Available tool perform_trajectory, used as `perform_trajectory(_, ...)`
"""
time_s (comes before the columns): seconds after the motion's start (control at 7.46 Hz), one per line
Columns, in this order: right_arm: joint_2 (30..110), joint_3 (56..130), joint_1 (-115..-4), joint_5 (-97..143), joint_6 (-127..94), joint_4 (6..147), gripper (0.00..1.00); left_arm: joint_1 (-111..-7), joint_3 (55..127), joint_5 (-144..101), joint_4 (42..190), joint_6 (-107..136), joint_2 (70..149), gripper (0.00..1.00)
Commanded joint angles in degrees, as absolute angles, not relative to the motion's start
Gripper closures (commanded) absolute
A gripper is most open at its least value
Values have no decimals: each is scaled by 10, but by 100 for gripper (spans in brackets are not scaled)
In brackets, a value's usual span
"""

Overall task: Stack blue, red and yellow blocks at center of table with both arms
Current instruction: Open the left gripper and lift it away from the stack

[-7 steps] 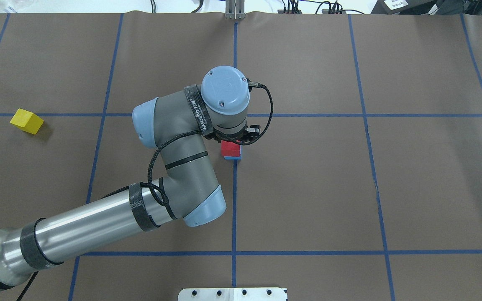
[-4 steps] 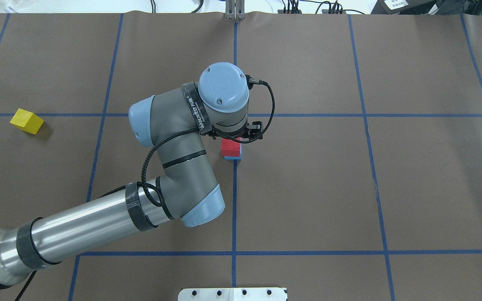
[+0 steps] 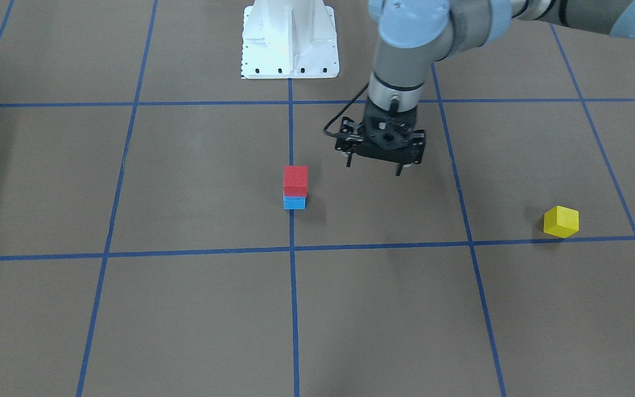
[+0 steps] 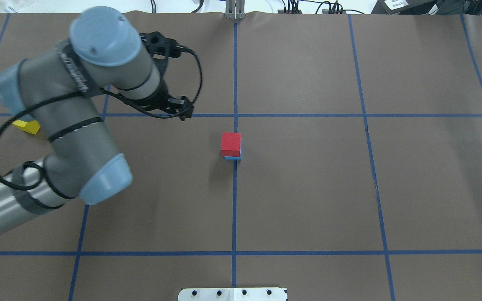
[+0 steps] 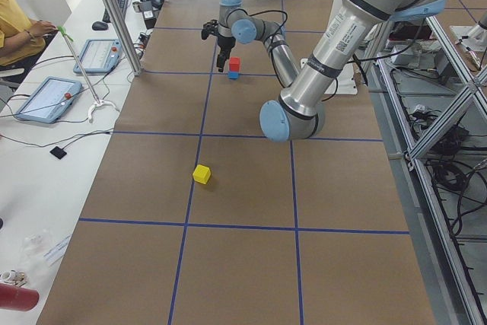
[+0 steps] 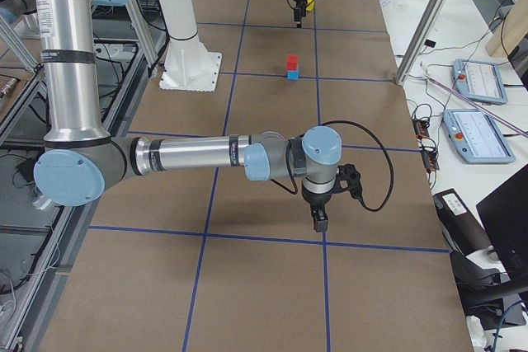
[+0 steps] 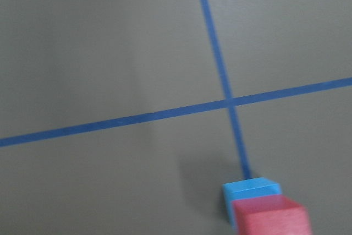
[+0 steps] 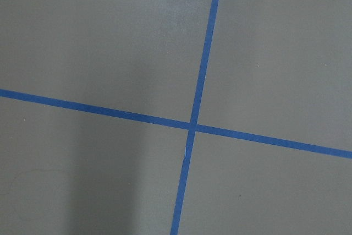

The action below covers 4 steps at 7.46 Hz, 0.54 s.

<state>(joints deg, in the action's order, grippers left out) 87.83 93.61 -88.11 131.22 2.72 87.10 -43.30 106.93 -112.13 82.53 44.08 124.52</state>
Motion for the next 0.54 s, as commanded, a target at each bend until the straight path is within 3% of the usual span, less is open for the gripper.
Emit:
perform_trajectory(0.0,878,936,-882,1312,27,871,0,-552,1138,-1191,840,246,1083,0)
perform_trajectory(0.4,878,936,-881,1312,27,870,0,-639,1120,-1251,1004,149,896,0)
